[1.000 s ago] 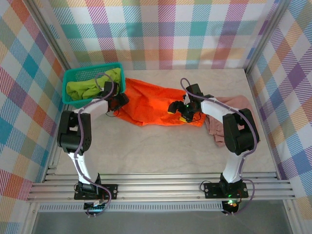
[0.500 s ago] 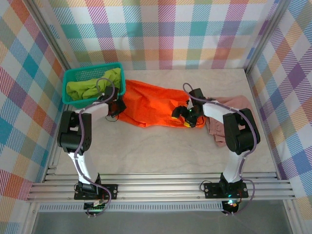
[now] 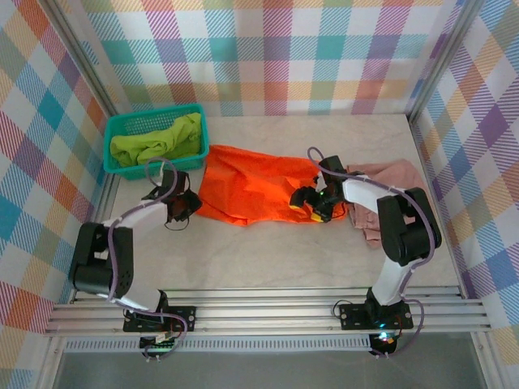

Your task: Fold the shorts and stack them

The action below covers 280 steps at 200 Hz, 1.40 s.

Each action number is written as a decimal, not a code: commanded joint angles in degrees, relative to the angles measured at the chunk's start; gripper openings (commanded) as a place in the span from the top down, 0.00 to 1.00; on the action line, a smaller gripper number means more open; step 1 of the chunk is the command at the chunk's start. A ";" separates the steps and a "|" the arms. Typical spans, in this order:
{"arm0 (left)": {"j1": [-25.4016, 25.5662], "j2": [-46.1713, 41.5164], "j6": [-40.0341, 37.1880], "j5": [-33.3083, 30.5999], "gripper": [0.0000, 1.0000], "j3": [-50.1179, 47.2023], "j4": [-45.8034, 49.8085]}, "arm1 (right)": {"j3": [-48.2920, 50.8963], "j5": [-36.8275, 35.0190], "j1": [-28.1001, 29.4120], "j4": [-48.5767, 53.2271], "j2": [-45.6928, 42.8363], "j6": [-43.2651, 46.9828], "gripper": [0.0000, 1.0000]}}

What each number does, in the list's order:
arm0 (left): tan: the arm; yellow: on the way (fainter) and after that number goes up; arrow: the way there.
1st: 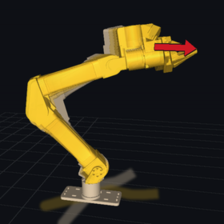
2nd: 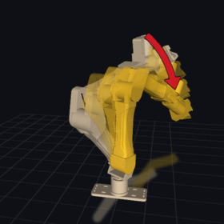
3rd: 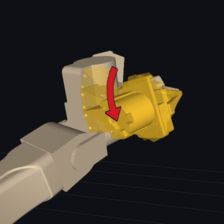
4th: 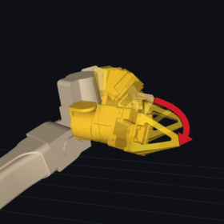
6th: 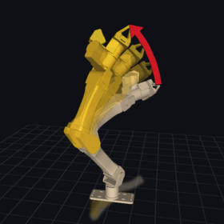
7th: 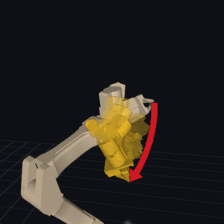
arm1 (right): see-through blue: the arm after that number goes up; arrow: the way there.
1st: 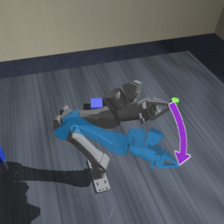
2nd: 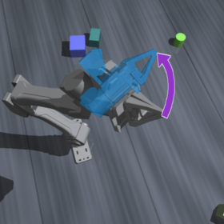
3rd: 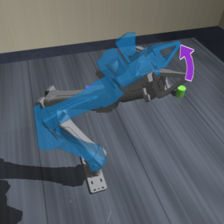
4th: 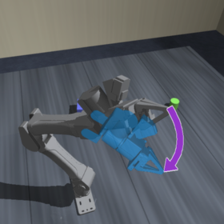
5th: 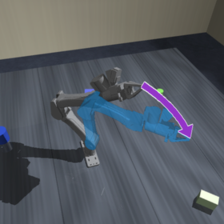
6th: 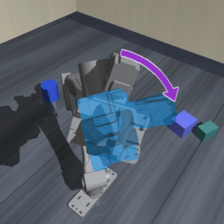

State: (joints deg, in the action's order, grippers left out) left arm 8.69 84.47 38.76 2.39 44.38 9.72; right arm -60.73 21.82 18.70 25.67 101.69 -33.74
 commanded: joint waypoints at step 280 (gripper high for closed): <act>-0.87 17.69 -4.66 6.81 0.67 13.97 5.07 | 1.32 1.38 -0.15 2.71 -2.25 1.25 0.16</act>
State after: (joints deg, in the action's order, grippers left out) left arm 8.47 101.23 35.09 9.17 57.19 11.77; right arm -58.94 22.20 18.70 27.09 99.68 -32.32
